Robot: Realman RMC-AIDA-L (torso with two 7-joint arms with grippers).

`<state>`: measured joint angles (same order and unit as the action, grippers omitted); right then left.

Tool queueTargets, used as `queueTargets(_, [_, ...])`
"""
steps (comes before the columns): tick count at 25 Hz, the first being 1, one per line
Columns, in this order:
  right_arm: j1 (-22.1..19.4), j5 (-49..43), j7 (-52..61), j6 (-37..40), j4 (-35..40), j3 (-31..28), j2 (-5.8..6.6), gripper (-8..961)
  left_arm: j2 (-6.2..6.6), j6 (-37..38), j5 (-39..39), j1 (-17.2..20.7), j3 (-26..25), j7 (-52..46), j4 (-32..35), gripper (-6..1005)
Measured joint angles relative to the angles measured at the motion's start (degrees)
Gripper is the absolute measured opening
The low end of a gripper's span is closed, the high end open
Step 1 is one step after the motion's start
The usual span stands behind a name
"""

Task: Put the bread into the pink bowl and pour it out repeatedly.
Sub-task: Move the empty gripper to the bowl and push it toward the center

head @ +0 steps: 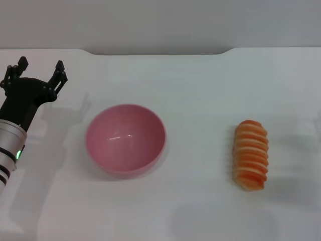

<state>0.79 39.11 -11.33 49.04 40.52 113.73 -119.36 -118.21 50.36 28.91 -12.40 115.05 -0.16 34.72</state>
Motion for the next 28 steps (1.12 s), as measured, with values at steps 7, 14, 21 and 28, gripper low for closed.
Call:
queueTargets(7, [0.0, 0.0, 0.0, 0.0, 0.0, 0.0, 0.00, 739, 0.00, 0.0, 0.0, -0.1, 0.5, 0.1, 0.1, 857])
queueTargets(14, [0.1, 0.0, 0.0, -0.2, 0.0, 0.0, 0.00, 739, 0.09, -0.2, -0.1, 0.3, 1.6, 0.2, 1.2, 858])
queueTargets(21, [0.2, 0.0, 0.0, -0.4, 0.0, 0.0, 0.04, 739, 2.10, -16.1, -3.9, 3.2, -1.5, 0.4, 14.7, 858])
queueTargets(28, [0.3, 0.0, 0.0, -0.5, 0.1, 0.0, 0.09, 739, 1.43, -44.6, -16.4, 8.0, -12.0, 0.4, 38.9, 858])
